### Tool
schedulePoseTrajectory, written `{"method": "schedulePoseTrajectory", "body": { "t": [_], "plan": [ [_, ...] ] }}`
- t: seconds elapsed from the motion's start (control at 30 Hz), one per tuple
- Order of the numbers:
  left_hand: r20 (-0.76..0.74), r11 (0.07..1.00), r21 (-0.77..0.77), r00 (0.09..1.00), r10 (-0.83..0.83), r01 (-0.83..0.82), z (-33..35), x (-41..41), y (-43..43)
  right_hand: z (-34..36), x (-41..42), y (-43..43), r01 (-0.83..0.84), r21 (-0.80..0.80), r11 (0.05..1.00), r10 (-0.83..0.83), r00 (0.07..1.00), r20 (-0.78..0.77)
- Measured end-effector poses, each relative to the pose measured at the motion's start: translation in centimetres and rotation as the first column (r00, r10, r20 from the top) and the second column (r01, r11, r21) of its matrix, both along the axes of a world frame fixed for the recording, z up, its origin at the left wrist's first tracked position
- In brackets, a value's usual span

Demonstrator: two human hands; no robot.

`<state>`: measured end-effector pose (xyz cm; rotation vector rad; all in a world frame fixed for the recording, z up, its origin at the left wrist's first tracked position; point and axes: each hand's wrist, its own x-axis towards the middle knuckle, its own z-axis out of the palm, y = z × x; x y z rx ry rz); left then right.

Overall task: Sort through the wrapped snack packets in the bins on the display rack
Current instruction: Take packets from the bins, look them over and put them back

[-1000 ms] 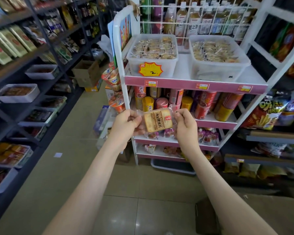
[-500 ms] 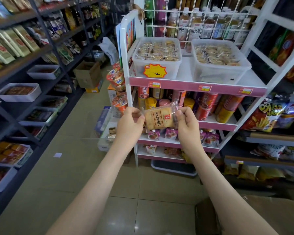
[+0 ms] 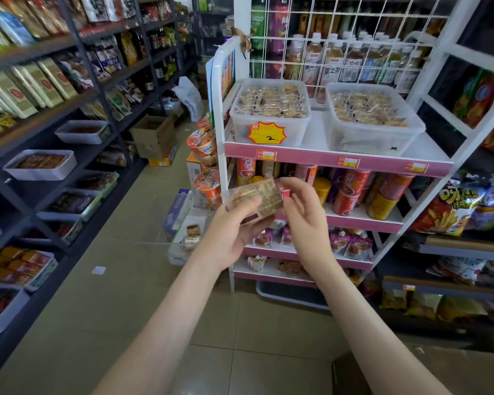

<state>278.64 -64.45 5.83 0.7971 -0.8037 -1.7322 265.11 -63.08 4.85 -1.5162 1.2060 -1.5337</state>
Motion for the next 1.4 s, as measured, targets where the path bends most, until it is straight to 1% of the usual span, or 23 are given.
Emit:
{"method": "schedulePoseTrajectory", "body": {
  "t": [0.03,0.07,0.13,0.2,0.33,0.47,0.6,0.67,0.73,0.83,0.87,0.9,0.93,0.97,1.0,1.03,1.07,1.1,1.13,1.2,1.27,1.4],
  "plan": [
    [-0.041,1.000,0.014,0.999,-0.014,0.015,0.0,0.3,-0.1,0.0,-0.6,-0.3,0.042,0.066,0.997,-0.042,0.999,-0.001],
    [-0.069,0.999,0.015,0.997,-0.034,0.036,0.0,0.6,-0.3,0.1,-1.1,-0.4,0.040,0.142,0.989,-0.043,0.999,0.020],
    [-0.062,0.997,0.006,0.995,-0.081,0.082,0.1,0.9,-0.4,0.5,-1.9,-0.5,-0.052,0.243,0.969,0.030,0.995,0.093],
    [-0.018,0.994,-0.009,0.994,-0.108,0.107,0.1,1.1,-0.6,0.9,-2.3,-0.2,-0.092,0.253,0.963,0.068,0.992,0.104],
    [0.074,0.991,-0.037,0.989,-0.127,0.130,-0.2,1.0,-1.0,0.9,-2.7,-0.2,-0.054,0.262,0.963,0.026,0.994,0.110],
    [0.117,0.986,-0.043,0.981,-0.156,0.162,-0.8,0.9,-1.3,0.8,-3.4,-0.3,-0.056,0.272,0.961,0.026,0.993,0.115],
    [0.139,0.989,-0.044,0.981,-0.132,0.140,-1.0,0.5,-1.7,0.4,-4.2,-0.8,0.001,0.304,0.953,-0.034,0.994,0.106],
    [0.166,0.989,-0.055,0.978,-0.126,0.137,-1.0,0.3,-1.9,0.0,-4.5,-1.1,-0.007,0.326,0.945,-0.043,0.988,0.146],
    [0.191,0.989,-0.062,0.974,-0.119,0.133,-0.9,-0.1,-2.1,-0.1,-4.8,-1.5,-0.049,0.334,0.941,-0.023,0.978,0.208],
    [0.220,0.992,-0.053,0.971,-0.098,0.112,-0.8,-0.9,-2.5,-0.1,-5.3,-2.0,-0.080,0.348,0.934,-0.006,0.971,0.239],
    [0.233,0.993,-0.051,0.968,-0.093,0.107,-0.7,-1.2,-2.8,0.0,-5.6,-2.3,-0.063,0.356,0.932,-0.020,0.974,0.226],
    [0.257,0.993,-0.056,0.962,-0.088,0.106,-0.5,-1.5,-3.0,0.1,-5.9,-2.6,-0.018,0.356,0.934,-0.046,0.984,0.170],
    [0.289,0.993,-0.058,0.954,-0.081,0.102,-0.2,-1.9,-3.3,0.3,-6.2,-2.9,0.061,0.330,0.942,-0.083,0.995,0.054],
    [0.323,0.994,-0.059,0.944,-0.067,0.091,0.2,-2.4,-3.6,0.6,-6.4,-3.1,0.149,0.263,0.953,-0.127,0.987,-0.099],
    [0.347,0.995,-0.063,0.937,-0.050,0.077,0.6,-3.0,-3.8,0.9,-6.5,-3.2,0.208,0.163,0.964,-0.165,0.955,-0.245],
    [0.359,0.995,-0.073,0.933,-0.032,0.062,1.1,-3.6,-4.1,1.2,-6.6,-3.3,0.215,0.062,0.975,-0.180,0.920,-0.349],
    [0.361,0.994,-0.091,0.932,-0.021,0.058,1.8,-4.2,-4.4,1.5,-6.6,-3.4,0.181,-0.004,0.983,-0.166,0.892,-0.420],
    [0.356,0.991,-0.113,0.934,-0.021,0.065,2.5,-4.9,-4.6,1.8,-6.7,-3.7,0.127,-0.031,0.991,-0.126,0.872,-0.473],
    [0.341,0.989,-0.126,0.940,-0.032,0.079,3.3,-5.6,-5.0,2.0,-6.8,-4.0,0.078,-0.024,0.997,-0.079,0.853,-0.515],
    [0.295,0.985,-0.130,0.953,-0.071,0.113,4.7,-6.5,-5.8,2.5,-7.1,-4.9,0.024,0.044,0.999,0.003,0.847,-0.531],
    [0.282,0.972,-0.162,0.952,-0.119,0.170,5.7,-7.0,-7.0,3.3,-7.6,-6.2,-0.003,0.077,0.997,0.039,0.883,-0.468],
    [0.389,0.939,-0.221,0.906,-0.163,0.264,6.6,-6.8,-9.9,5.6,-8.5,-9.5,-0.014,0.047,0.999,0.031,0.923,-0.383]
  ]
}}
